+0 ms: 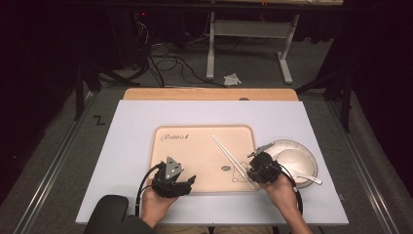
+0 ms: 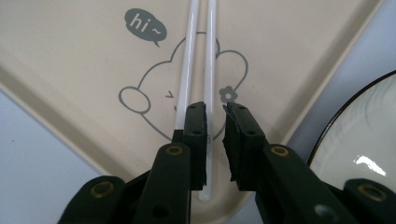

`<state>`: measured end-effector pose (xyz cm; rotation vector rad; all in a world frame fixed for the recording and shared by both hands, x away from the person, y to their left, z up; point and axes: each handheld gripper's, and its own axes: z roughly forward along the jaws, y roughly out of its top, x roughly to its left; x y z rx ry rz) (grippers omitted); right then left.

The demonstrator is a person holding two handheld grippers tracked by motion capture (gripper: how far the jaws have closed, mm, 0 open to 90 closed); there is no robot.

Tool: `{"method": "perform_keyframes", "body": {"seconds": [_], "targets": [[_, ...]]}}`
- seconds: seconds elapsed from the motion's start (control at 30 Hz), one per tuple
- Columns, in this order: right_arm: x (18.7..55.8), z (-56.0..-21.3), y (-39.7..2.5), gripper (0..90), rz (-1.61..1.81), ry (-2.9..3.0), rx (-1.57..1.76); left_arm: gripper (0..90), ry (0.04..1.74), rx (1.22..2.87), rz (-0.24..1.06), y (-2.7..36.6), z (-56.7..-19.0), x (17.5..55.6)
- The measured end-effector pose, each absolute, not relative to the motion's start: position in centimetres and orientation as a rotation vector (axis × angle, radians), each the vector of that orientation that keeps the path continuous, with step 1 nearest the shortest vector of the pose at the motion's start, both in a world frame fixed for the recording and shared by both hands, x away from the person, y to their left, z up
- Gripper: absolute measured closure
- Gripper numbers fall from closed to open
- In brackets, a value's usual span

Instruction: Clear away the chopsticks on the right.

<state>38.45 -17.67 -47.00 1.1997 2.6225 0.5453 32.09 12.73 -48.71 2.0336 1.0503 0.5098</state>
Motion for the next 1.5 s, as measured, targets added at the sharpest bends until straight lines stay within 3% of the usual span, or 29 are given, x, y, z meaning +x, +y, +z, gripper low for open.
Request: {"method": "perform_keyframes", "body": {"seconds": [0.63,1.5], "targets": [[37.8,-44.6,-19.2,76.0,0.688,2.537,1.166,30.9,1.047,2.035,0.484,12.7,-48.7,32.3],[36.5,-41.8,-24.8,72.8,0.766,2.351,1.292,29.3,1.002,2.07,0.431,11.7,-48.8,33.2]]}}
